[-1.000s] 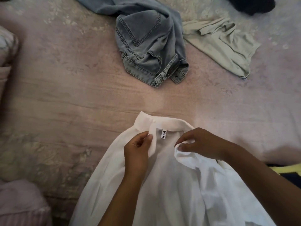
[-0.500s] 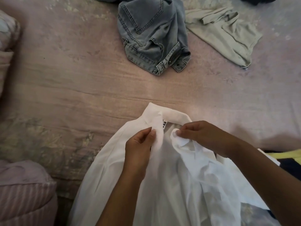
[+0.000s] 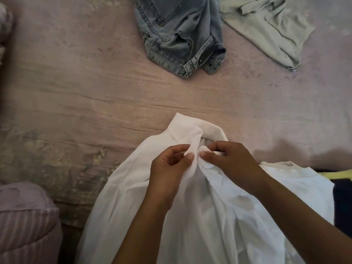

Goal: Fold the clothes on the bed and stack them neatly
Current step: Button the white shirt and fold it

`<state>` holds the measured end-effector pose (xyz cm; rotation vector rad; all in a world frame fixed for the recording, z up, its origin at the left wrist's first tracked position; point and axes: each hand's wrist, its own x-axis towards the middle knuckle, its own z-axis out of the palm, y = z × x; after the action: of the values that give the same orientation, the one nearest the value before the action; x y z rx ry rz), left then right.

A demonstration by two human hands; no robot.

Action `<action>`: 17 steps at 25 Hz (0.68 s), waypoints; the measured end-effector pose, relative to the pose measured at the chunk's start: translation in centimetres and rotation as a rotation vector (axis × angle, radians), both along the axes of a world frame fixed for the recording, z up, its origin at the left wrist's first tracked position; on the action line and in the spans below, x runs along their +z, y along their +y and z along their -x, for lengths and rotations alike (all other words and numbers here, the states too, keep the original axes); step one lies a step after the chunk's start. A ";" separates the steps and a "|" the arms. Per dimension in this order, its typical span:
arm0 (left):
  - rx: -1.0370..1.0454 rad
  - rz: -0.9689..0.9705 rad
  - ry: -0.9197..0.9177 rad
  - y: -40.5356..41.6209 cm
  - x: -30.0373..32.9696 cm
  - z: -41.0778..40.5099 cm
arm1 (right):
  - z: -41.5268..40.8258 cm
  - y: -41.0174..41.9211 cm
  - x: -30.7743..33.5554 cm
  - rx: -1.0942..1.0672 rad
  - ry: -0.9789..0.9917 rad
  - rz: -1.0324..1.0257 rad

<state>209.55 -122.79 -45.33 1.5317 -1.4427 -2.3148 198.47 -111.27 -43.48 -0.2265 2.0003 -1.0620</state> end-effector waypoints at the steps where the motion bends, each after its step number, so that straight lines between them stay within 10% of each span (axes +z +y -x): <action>1: -0.001 0.013 0.007 0.1 -0.2 -0.2 | -0.6 0.1 -0.3 -0.013 0.004 0.012; 17: 0.189 0.246 0.289 3.4 -8.6 -3.2 | -7.5 2.6 -9.8 -0.212 0.432 0.421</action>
<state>212.70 -119.40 -53.89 1.1589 -1.3804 -2.0574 205.99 -108.62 -53.24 -0.5104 2.1881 -1.6852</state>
